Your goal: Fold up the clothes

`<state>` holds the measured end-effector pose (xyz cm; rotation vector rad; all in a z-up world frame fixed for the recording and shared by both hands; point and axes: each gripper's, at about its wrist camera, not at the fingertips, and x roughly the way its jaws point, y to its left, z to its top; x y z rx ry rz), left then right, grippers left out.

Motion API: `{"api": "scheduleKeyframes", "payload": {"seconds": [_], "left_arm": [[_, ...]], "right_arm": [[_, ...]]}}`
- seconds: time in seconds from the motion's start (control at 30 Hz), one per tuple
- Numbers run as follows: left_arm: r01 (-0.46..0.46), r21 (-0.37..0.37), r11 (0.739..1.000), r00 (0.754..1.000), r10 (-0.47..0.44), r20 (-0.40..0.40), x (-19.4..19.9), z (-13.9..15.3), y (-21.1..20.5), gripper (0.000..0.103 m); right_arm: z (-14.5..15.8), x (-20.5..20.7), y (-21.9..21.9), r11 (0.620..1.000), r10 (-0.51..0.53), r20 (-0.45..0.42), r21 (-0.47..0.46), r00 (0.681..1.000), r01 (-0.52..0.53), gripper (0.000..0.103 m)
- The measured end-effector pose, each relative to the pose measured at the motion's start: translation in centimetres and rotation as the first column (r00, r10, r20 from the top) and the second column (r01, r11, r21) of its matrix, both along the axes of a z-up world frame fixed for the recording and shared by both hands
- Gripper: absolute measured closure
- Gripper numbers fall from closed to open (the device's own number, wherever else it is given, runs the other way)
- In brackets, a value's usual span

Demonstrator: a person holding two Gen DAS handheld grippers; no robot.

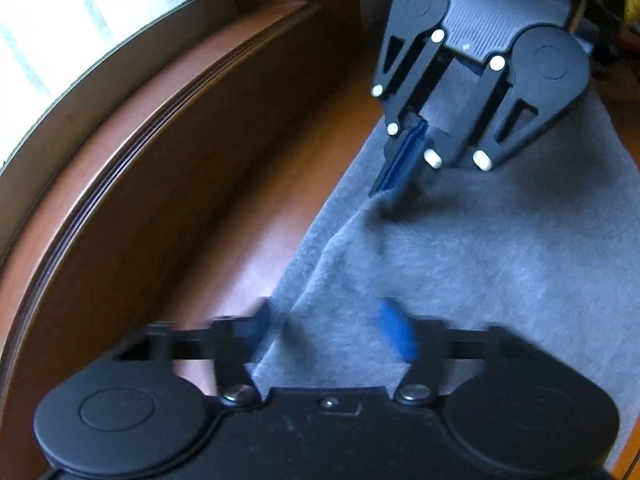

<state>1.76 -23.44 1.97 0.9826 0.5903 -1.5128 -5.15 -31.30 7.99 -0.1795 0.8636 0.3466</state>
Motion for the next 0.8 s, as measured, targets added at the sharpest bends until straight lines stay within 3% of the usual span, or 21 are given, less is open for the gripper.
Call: {"api": "scheduleKeyframes", "payload": {"seconds": [0.07,0.17,0.27,0.37,0.43,0.5,0.57,0.6,0.63,0.73,0.8], "left_arm": [[-0.023,-0.007,1.0,1.0,0.023,-0.002,-0.6,0.4,0.3,0.093],[-0.11,-0.09,0.99,0.991,0.117,0.073,-1.2,1.9,0.9,0.096],[-0.257,-0.16,0.953,0.954,0.276,0.113,-0.3,2.9,0.6,0.095],[-0.307,-0.139,0.942,0.942,0.321,0.095,-0.2,2.6,0.6,0.093],[-0.242,-0.135,0.961,0.962,0.256,0.092,-1.4,2.7,1.6,0.087],[-0.115,-0.137,0.984,0.985,0.131,0.111,-2.6,2.8,2.7,0.052],[0.026,-0.155,0.988,0.992,-0.007,0.126,-3.7,3.0,2.8,0.038],[0.089,-0.155,0.984,0.989,-0.069,0.134,-4.3,2.9,2.5,0.037],[0.137,-0.143,0.98,0.984,-0.117,0.136,-4.8,2.7,1.9,0.037],[0.198,-0.086,0.976,0.977,-0.189,0.098,-5.2,2.0,-0.3,0.037],[0.188,-0.055,0.981,0.98,-0.184,0.072,-5.0,1.4,-1.2,0.038]], "right_arm": [[1.9,-1.1,0.7,1.0,-0.027,0.071,0.006,0.997,0.027,0.1],[4.3,-2.7,1.8,0.997,-0.029,0.172,-0.064,0.985,0.041,0.1],[5.4,-3.0,2.1,0.98,-0.055,0.28,-0.171,0.958,0.106,0.103],[3.3,-0.7,0.4,0.973,-0.113,0.26,-0.166,0.959,0.16,0.103],[3.6,-1.0,-0.8,0.982,-0.12,0.21,-0.119,0.97,0.147,0.101],[4.2,-1.5,-1.9,0.989,-0.119,0.158,-0.064,0.98,0.13,0.076],[4.8,-2.0,-3.1,0.993,-0.115,0.106,-0.007,0.988,0.116,0.06],[5.1,-2.3,-3.7,0.994,-0.111,0.08,0.021,0.991,0.11,0.049],[5.3,-2.4,-4.1,0.995,-0.096,0.059,0.013,0.994,0.095,0.047],[5.8,-2.1,-4.5,0.999,-0.047,-0.012,-0.022,0.999,0.047,0.047],[5.9,-2.0,-4.8,0.999,-0.02,-0.057,-0.028,0.998,0.018,0.047]]}}
